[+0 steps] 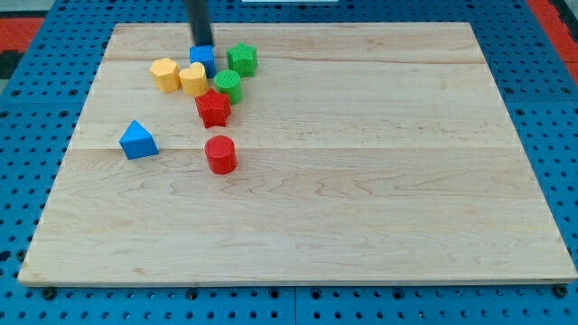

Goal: Move green star towards group of blocks

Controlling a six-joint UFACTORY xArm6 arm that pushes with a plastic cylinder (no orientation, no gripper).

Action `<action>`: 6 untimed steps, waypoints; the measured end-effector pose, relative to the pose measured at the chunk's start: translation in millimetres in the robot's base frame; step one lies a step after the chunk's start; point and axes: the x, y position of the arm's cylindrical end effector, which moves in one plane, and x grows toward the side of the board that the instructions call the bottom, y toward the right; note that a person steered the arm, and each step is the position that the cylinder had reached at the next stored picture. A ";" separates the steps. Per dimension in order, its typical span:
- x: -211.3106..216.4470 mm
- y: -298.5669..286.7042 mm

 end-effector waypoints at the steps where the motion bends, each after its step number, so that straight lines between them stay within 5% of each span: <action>1: 4.9 65.7; 4: 55.4 16.5; 6: 97.9 107.1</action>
